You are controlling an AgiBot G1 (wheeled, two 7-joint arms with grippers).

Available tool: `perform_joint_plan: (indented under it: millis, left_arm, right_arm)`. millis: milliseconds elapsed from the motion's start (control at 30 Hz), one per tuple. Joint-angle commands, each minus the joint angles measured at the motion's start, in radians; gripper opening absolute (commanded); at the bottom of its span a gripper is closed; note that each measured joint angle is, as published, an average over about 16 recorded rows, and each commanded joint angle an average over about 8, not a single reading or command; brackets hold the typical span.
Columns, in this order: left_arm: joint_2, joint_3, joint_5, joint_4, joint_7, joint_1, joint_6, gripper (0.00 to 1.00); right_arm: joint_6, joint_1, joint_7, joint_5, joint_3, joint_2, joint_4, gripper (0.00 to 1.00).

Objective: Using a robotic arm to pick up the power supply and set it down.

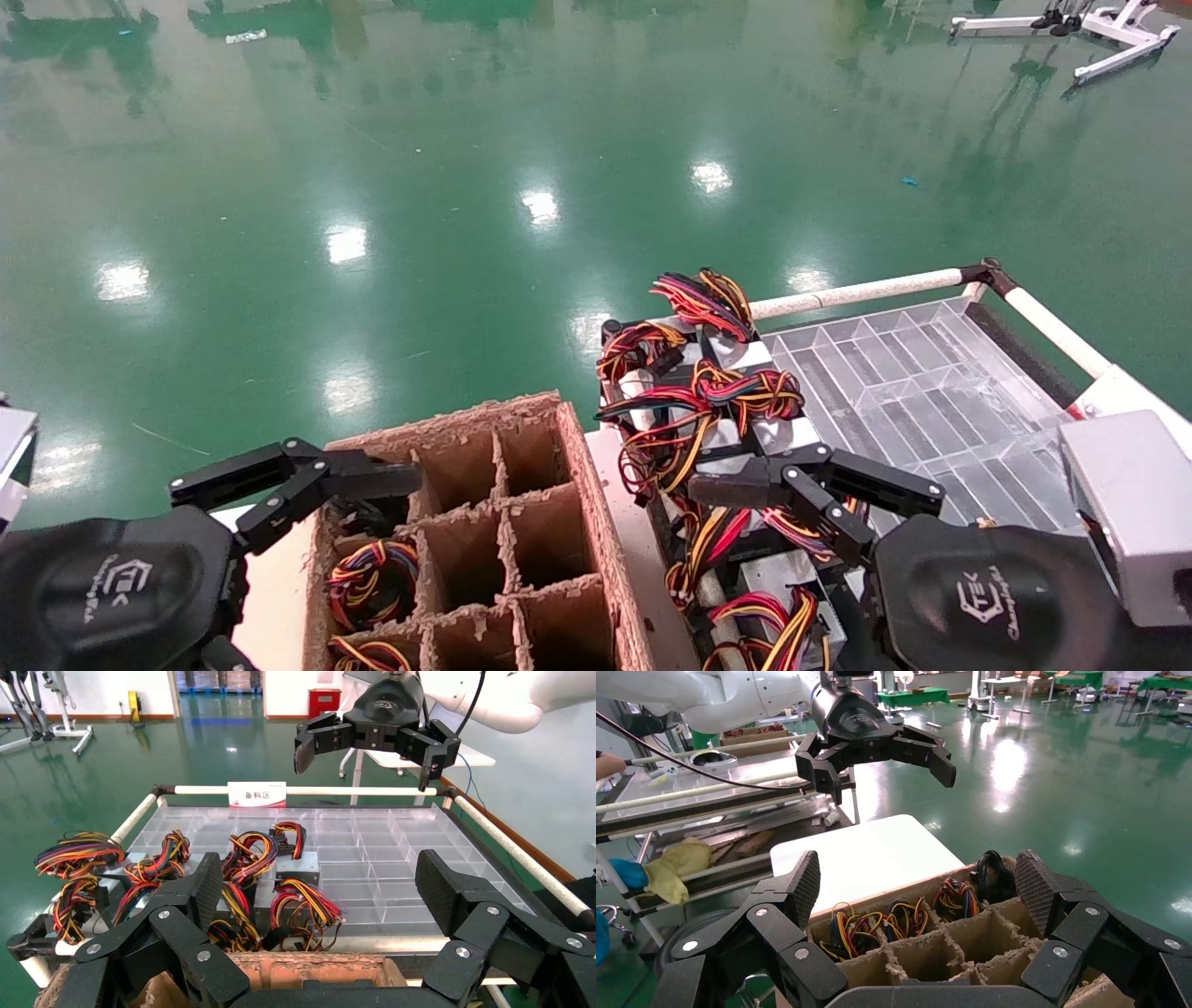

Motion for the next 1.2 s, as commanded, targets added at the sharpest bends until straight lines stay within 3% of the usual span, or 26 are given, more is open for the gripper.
perform_joint_plan:
  millis: [33,400,567,900,1200]
  left_arm:
    - [0.000,0.000,0.000,0.000,0.000,0.000,0.000,0.00]
    - [0.000,0.000,0.000,0.000,0.000,0.000,0.000,0.00]
    - [0.000,0.000,0.000,0.000,0.000,0.000,0.000,0.00]
    - [0.000,0.000,0.000,0.000,0.000,0.000,0.000,0.00]
    - [0.000,0.000,0.000,0.000,0.000,0.000,0.000,0.00]
  right_arm:
    - [0.000,0.000,0.000,0.000,0.000,0.000,0.000,1.00]
    - [0.002,0.000,-0.001,-0.002,-0.001,-0.003,0.000,1.00]
    - [0.027,0.012,-0.013,-0.047,-0.026,-0.044,-0.014,1.00]
    - [0.089,0.148,-0.109,-0.288,-0.161,-0.273,-0.175,1.00]
    - [0.126,0.262,-0.294,-0.425,-0.244,-0.497,-0.418,1.00]
